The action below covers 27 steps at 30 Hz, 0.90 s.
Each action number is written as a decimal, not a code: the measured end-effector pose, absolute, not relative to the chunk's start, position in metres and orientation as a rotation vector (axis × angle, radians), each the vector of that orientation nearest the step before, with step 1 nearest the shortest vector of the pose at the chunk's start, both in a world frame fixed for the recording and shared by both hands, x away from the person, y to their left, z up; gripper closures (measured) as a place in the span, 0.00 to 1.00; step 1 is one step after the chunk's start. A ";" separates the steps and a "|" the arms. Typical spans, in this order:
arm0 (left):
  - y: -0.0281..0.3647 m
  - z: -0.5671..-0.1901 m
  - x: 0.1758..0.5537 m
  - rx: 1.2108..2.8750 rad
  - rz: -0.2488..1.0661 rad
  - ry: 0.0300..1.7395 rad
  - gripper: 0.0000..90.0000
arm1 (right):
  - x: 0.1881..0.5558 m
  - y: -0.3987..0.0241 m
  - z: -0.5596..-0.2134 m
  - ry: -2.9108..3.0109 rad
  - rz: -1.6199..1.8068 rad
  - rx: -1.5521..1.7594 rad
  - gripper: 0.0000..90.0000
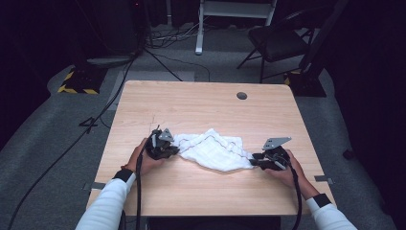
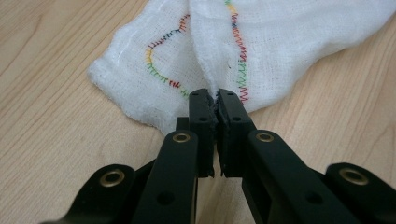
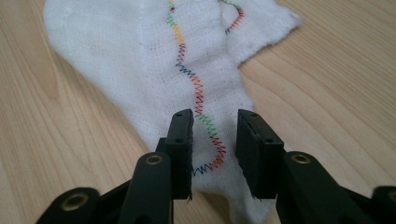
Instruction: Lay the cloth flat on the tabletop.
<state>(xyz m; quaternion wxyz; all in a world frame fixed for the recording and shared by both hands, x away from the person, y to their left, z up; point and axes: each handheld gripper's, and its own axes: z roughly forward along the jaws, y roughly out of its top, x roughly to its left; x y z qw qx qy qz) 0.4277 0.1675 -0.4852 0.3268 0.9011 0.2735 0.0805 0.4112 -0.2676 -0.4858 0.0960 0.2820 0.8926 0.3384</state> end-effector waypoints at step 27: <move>0.071 -0.463 0.474 2.303 0.218 0.693 0.40 | 0.408 -0.291 -0.474 2.538 1.005 0.874 0.63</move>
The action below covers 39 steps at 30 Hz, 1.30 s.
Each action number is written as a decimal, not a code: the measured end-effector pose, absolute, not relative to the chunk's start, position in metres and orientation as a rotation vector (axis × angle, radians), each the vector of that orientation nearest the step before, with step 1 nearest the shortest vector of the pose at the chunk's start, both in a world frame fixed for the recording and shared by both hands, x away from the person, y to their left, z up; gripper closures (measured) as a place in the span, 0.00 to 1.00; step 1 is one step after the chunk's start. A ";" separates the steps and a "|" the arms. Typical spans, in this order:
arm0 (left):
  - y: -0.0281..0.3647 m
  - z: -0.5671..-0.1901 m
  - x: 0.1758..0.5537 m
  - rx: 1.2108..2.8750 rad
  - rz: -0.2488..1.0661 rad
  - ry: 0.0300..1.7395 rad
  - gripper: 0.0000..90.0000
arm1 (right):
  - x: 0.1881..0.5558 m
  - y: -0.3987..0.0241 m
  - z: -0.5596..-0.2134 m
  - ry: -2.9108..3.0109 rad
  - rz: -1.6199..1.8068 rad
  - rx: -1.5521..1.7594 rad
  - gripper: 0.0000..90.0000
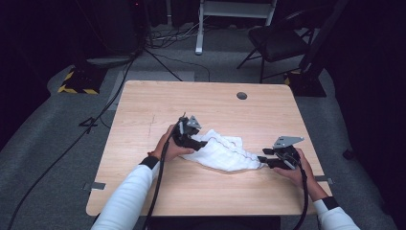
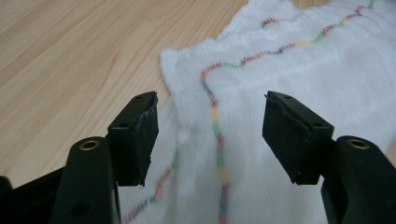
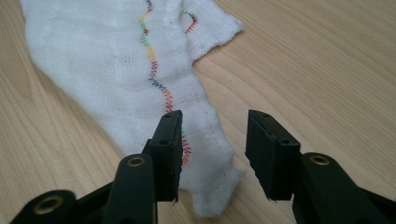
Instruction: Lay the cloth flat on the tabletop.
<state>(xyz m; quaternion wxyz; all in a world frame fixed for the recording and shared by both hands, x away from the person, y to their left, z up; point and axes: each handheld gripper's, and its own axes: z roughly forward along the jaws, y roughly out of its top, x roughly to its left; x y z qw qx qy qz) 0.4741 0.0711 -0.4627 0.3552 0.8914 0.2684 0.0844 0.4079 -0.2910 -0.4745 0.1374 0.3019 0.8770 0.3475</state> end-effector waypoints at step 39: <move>0.088 -0.441 0.437 2.306 0.176 0.457 0.96 | 0.414 -0.292 -0.487 2.600 0.990 0.926 0.81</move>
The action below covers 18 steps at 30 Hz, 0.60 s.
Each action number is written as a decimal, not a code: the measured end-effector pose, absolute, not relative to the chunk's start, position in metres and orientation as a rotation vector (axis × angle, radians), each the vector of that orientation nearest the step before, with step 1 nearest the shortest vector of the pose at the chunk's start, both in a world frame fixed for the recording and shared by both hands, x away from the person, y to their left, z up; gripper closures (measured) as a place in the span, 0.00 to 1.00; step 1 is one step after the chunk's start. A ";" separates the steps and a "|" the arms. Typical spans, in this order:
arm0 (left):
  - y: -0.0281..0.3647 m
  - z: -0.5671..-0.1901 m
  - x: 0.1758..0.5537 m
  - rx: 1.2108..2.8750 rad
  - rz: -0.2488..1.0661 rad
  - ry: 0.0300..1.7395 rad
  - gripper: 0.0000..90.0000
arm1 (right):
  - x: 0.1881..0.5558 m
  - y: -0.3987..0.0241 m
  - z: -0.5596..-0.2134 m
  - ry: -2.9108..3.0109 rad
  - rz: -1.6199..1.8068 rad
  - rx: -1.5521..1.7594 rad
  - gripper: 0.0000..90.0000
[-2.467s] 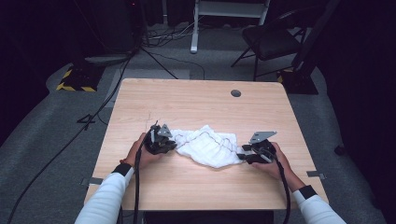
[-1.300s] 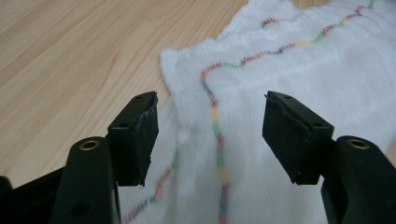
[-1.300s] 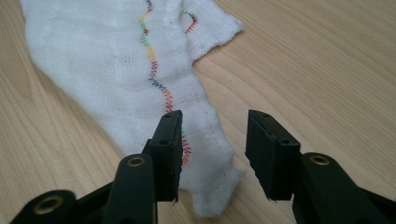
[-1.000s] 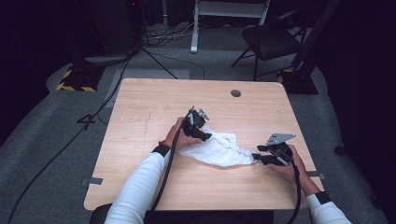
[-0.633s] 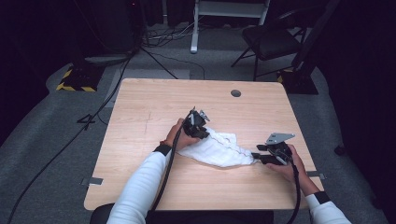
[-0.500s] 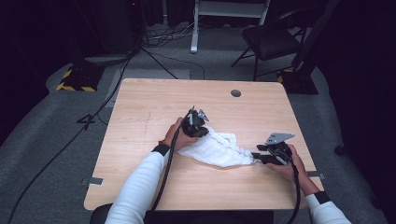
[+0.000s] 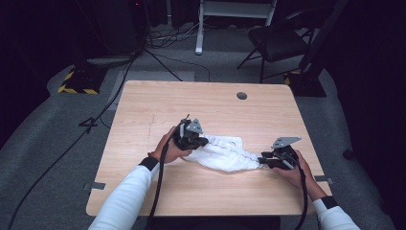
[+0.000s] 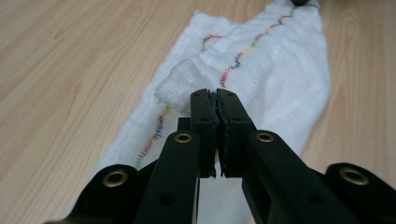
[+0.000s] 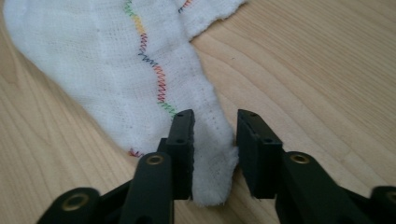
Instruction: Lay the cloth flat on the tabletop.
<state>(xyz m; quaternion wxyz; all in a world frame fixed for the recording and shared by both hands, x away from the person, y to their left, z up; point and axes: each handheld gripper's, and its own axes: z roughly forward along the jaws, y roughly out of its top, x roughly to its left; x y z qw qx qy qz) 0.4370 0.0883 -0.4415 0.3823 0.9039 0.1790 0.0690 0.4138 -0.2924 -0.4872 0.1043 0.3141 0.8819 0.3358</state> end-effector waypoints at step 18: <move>0.129 -0.438 0.368 2.299 0.145 0.379 0.96 | 0.370 -0.281 -0.462 2.642 1.129 0.672 0.97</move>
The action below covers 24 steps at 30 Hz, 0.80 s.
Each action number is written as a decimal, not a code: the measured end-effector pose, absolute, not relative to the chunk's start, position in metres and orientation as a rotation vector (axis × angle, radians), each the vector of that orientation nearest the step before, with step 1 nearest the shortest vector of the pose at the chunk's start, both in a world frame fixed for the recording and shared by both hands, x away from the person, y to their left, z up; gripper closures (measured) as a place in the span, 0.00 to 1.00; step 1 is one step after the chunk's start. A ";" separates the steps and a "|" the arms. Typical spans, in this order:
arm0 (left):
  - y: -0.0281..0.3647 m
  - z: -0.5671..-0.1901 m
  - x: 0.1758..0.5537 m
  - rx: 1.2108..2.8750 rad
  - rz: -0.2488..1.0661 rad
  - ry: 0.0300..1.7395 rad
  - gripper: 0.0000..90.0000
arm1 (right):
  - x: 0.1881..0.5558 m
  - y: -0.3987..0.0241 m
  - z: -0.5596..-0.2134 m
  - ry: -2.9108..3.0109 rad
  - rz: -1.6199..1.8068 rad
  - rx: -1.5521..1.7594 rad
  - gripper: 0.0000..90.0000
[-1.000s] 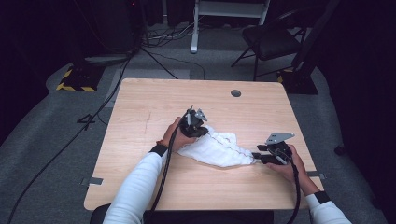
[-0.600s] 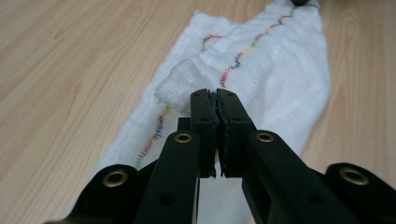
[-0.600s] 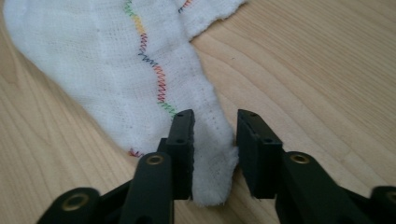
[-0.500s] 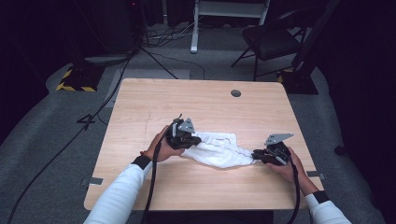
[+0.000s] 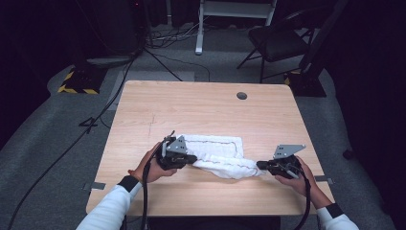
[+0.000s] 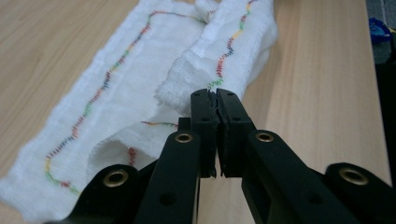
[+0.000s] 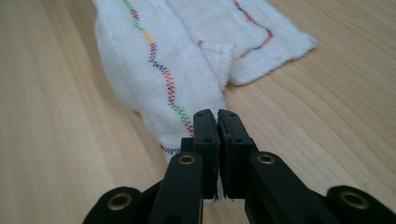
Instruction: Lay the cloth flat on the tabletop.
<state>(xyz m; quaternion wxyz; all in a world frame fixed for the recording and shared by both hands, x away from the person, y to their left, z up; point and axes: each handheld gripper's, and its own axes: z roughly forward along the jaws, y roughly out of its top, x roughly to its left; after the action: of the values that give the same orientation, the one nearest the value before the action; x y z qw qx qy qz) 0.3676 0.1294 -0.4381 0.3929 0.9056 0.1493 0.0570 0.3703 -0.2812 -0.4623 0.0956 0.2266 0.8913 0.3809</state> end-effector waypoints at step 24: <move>0.164 -0.473 0.298 2.404 0.068 0.457 0.89 | 0.301 -0.266 -0.474 2.724 1.126 0.582 0.87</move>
<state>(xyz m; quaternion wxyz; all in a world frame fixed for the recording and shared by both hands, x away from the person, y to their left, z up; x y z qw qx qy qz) 0.2985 0.1644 -0.4726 0.3399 0.9236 0.1755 0.0259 0.3012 -0.2658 -0.4735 0.0685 0.1931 0.9046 0.3738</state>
